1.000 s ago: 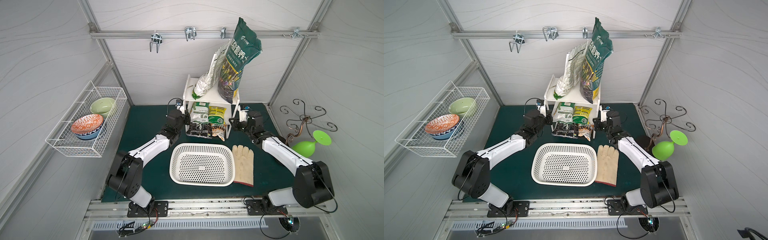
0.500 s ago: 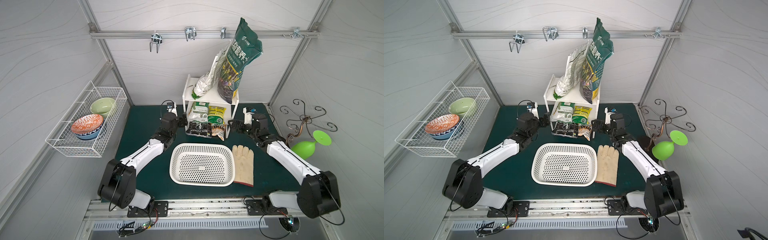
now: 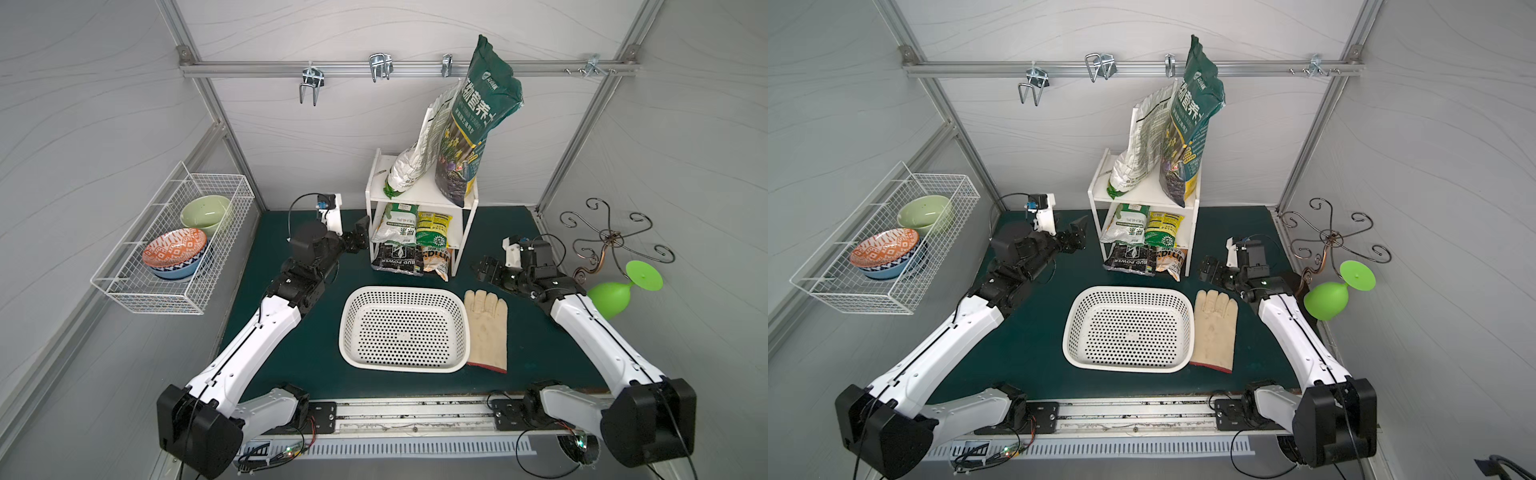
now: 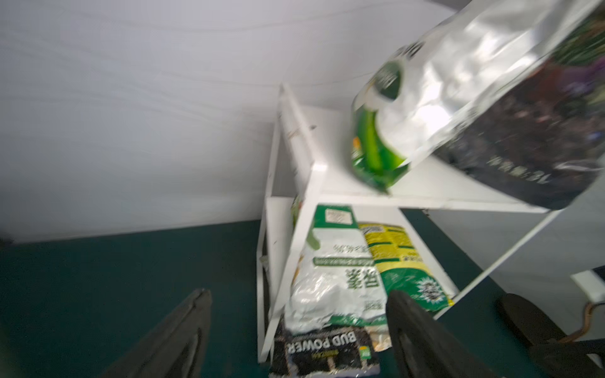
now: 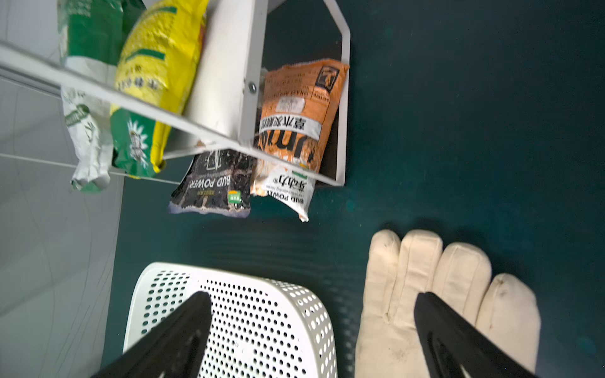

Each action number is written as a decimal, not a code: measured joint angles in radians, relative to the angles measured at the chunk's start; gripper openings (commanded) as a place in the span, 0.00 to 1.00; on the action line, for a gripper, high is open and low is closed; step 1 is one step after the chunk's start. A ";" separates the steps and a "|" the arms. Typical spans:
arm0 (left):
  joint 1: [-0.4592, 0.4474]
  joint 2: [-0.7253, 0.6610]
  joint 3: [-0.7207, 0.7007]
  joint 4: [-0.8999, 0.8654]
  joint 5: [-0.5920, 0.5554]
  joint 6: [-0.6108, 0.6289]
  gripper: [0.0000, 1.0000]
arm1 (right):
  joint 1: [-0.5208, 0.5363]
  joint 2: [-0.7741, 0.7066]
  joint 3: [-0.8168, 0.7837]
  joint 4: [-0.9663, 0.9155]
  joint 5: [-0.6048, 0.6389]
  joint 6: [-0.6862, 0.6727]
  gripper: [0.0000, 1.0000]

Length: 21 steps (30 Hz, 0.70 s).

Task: Take down the fertilizer bag from the shelf
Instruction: Pick up the fertilizer bag from the shelf.

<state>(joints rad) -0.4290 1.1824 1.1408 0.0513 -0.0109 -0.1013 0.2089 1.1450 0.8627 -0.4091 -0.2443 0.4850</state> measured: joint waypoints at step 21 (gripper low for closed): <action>-0.122 0.550 0.801 0.002 0.114 0.232 0.76 | 0.003 -0.127 -0.030 -0.063 -0.106 0.021 0.99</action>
<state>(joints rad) -0.5507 1.7321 1.9415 0.0528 0.1036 0.1307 0.2119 1.0183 0.8330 -0.4721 -0.3500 0.5060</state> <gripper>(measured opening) 0.846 0.989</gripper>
